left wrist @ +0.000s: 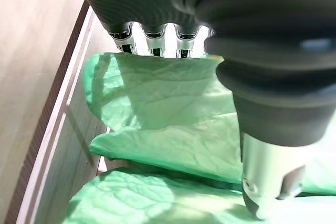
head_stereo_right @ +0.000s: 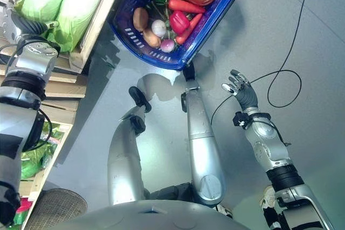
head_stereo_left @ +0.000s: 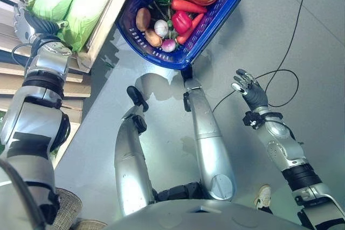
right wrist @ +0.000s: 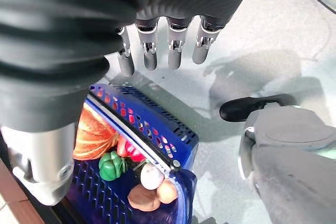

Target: Pick up fruits and vegetables into the basket

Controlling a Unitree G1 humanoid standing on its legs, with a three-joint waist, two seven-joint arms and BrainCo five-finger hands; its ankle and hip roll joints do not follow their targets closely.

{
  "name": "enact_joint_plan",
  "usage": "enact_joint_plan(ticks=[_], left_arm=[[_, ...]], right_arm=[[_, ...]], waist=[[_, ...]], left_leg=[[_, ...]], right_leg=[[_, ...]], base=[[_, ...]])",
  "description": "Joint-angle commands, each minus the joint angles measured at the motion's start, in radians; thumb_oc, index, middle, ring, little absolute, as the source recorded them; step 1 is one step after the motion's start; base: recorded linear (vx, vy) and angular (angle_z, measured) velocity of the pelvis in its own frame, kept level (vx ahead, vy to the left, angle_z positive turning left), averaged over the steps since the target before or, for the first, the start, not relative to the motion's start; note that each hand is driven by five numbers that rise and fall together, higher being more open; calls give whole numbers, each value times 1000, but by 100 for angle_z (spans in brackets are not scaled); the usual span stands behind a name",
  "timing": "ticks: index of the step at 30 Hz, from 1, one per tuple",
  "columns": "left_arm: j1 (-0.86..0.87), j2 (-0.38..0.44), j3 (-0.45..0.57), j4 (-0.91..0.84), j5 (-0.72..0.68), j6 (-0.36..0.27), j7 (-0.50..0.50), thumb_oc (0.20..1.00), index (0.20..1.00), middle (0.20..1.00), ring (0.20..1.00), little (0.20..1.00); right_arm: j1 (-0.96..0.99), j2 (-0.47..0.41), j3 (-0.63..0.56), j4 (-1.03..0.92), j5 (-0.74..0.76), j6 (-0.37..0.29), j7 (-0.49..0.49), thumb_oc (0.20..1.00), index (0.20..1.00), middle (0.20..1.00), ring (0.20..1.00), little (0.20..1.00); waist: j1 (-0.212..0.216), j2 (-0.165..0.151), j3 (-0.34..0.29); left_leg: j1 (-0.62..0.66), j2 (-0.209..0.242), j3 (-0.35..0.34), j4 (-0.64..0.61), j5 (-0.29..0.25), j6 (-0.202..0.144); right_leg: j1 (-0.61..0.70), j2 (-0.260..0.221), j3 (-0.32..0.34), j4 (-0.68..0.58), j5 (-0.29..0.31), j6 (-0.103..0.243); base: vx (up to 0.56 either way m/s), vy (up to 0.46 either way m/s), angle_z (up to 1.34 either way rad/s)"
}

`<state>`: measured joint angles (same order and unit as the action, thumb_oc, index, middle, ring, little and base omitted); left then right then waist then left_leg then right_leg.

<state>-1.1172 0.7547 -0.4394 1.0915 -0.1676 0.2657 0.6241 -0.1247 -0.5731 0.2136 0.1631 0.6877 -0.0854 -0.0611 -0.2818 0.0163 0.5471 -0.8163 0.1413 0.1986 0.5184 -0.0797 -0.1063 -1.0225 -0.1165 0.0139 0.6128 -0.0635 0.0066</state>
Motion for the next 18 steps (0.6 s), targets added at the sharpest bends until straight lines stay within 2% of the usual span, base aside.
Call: enact_joint_plan(ticks=[1,6,11,18], left_arm=[[-47,81,-22,56,32,19,4,1000,1000,1000,1000,1000],[-96,89,-71,90,67,66,9,1000,1000,1000,1000,1000],[-139,84,-143,95,102,135,-43,1000,1000,1000,1000,1000],[-156,48,-199,138,77,145,-181,1000,1000,1000,1000,1000]], right_arm=[[24,-46,31,-5,41,-41,18,1000,1000,1000,1000,1000],[18,-53,35,19,58,-55,34,1000,1000,1000,1000,1000],[10,-59,44,31,76,-67,35,1000,1000,1000,1000,1000],[4,-59,37,48,100,-67,54,1000,1000,1000,1000,1000]], waist=[[-30,-4,-27],[-42,2,-27],[-54,12,-27],[-69,15,-27]], left_leg=[[-62,-19,31,27,-24,37],[-56,-16,40,25,-24,34],[-52,-17,52,16,-24,29],[-51,-19,63,14,-27,27]], right_leg=[[8,24,1,-19,-35,48],[6,18,9,-28,-27,51],[1,18,21,-46,-16,55],[-2,19,32,-65,-4,58]], base=[[2,23,-5],[2,13,-1],[7,20,-5],[0,6,-3]])
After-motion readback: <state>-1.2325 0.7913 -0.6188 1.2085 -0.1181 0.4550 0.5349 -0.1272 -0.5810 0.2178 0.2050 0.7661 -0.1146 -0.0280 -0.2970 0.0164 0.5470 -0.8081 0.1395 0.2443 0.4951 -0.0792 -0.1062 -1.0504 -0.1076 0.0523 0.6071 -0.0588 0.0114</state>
